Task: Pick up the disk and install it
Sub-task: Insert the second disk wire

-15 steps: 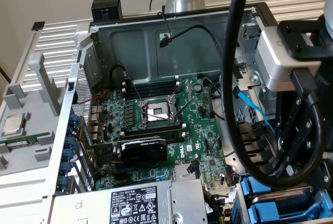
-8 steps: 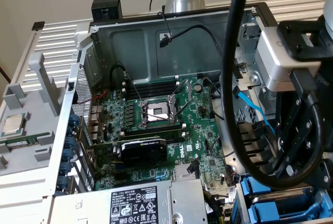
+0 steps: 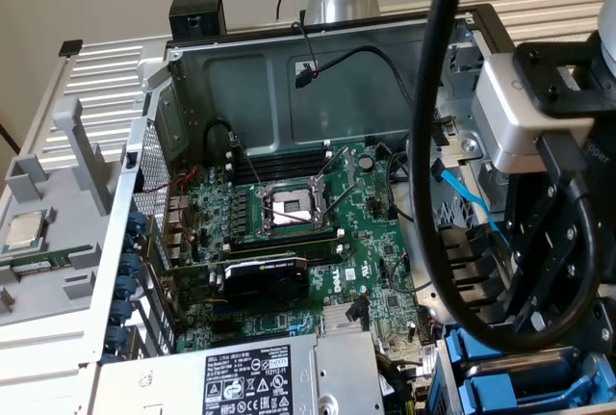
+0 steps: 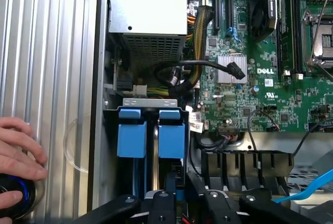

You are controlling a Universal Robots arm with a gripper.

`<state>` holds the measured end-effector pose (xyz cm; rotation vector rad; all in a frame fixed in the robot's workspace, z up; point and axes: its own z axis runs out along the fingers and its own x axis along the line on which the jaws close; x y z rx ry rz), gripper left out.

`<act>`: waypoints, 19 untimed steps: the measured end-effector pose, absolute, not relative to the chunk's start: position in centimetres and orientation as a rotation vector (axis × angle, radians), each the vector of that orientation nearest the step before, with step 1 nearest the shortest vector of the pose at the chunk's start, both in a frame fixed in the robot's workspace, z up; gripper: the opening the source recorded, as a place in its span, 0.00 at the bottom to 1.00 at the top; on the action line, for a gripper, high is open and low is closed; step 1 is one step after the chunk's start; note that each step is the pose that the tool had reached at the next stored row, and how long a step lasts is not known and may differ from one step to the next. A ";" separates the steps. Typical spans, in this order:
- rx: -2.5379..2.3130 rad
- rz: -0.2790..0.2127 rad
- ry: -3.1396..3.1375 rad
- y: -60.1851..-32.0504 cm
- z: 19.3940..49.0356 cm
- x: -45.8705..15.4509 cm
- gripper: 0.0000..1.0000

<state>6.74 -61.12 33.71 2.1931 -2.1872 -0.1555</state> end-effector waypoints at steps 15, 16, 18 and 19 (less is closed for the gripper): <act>2.193 -0.155 -2.187 -61.1 36.5 6.7 0.24; 2.193 -0.155 -2.187 -61.1 36.7 6.7 0.24; 2.193 -0.155 -2.187 -61.1 37.0 6.8 0.24; 2.193 -0.156 -2.187 -61.1 37.0 6.9 0.24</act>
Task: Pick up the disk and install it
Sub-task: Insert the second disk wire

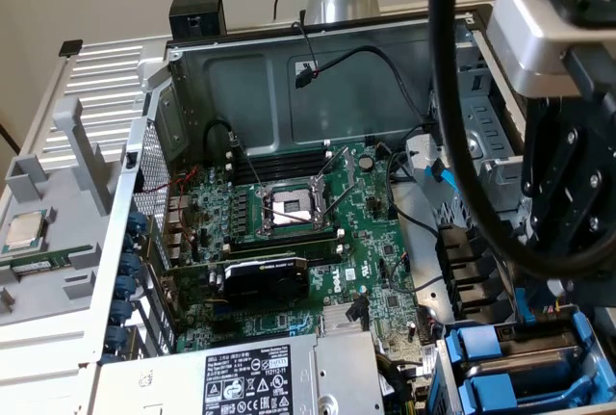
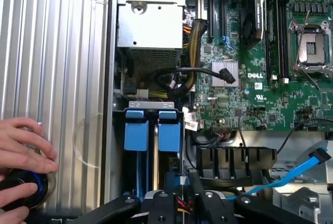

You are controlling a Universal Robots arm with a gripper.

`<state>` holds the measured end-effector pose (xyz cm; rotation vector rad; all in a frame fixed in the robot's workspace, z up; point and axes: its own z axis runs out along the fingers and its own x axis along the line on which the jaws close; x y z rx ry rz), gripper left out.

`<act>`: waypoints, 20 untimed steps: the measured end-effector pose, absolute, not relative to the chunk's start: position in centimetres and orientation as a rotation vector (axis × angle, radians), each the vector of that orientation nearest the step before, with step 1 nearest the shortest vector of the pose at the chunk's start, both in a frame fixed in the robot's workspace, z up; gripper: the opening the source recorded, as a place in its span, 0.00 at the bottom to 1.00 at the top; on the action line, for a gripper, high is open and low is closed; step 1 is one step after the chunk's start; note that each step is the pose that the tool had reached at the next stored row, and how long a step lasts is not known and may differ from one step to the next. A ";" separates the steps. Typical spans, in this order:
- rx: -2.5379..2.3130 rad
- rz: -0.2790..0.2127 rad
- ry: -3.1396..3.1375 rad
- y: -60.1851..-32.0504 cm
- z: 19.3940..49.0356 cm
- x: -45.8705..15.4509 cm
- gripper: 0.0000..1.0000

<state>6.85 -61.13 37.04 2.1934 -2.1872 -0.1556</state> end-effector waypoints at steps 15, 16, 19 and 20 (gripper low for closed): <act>2.193 -0.155 -2.187 -61.1 37.3 7.3 0.24; 2.193 -0.155 -2.187 -61.1 37.3 7.3 0.24; 2.193 -0.155 -2.187 -61.1 37.3 7.3 0.24; 2.193 -0.155 -2.187 -61.1 37.3 7.3 0.23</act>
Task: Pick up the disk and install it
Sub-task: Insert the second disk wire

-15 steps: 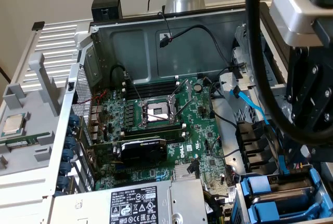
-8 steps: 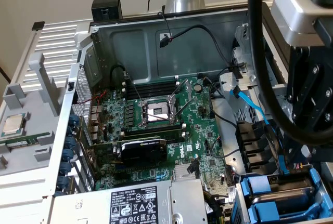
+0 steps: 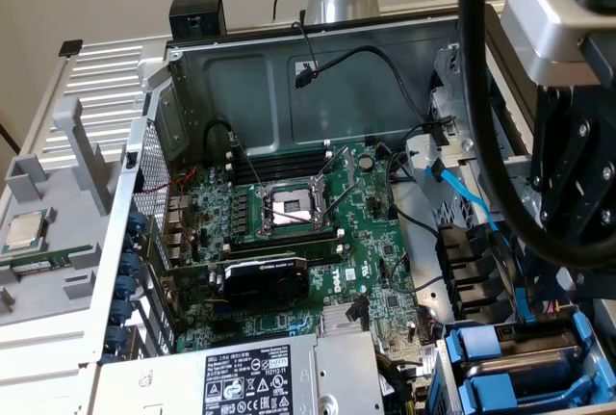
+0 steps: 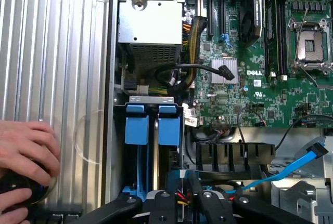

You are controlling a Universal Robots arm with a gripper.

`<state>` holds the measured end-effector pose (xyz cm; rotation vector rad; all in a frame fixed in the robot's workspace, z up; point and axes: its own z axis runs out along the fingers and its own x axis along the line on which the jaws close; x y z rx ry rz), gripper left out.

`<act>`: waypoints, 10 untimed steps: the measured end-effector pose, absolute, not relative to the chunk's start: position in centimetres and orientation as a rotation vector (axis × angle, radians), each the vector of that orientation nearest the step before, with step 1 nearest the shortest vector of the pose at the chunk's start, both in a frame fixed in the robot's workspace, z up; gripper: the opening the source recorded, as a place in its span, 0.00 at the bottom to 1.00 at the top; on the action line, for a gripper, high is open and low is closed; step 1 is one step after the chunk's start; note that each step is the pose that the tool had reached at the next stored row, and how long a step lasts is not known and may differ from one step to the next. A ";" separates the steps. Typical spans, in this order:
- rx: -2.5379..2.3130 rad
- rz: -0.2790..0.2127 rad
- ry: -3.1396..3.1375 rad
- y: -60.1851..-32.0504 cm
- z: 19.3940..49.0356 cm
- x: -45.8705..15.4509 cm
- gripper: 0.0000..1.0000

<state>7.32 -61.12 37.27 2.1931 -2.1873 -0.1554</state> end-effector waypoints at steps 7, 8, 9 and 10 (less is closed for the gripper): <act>2.199 -0.155 -2.181 -61.1 37.3 7.3 0.11; 2.217 -0.155 -2.162 -61.1 37.3 7.3 0.11; 2.236 -0.154 -2.141 -61.1 37.3 7.3 0.11; 2.255 -0.154 -2.120 -61.1 37.3 7.3 0.11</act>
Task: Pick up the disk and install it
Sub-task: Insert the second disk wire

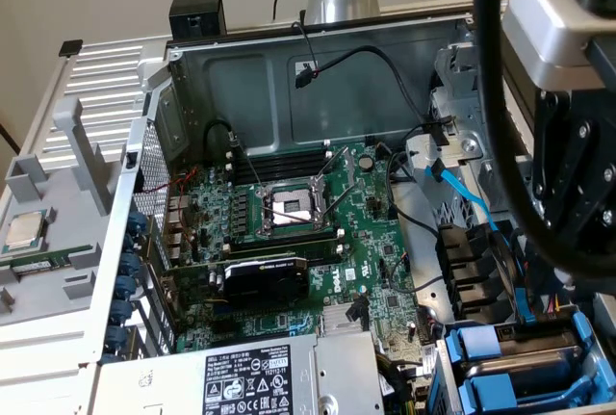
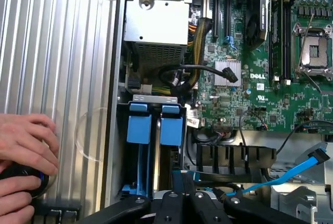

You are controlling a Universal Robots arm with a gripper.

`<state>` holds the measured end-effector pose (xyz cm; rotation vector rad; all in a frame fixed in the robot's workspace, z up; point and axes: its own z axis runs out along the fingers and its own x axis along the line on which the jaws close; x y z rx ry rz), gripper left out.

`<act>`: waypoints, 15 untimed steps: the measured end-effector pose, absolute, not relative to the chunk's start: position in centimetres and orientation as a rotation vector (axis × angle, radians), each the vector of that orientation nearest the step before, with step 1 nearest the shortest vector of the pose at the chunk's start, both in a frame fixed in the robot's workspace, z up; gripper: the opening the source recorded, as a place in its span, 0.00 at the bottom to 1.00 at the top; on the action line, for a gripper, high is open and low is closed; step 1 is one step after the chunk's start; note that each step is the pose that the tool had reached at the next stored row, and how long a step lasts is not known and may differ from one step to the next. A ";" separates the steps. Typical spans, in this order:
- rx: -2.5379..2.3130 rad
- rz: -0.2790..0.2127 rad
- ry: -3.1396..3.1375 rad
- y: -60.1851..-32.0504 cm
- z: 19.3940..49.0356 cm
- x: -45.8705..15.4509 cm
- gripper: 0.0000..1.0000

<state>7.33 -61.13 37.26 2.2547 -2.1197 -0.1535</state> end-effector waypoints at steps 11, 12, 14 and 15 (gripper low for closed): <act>2.440 -0.152 -1.895 -61.1 37.3 7.4 0.11; 2.456 -0.151 -1.873 -61.1 37.3 7.4 0.11; 2.489 -0.150 -1.826 -61.1 37.3 7.4 0.11; 2.504 -0.149 -1.803 -61.1 37.3 7.4 0.11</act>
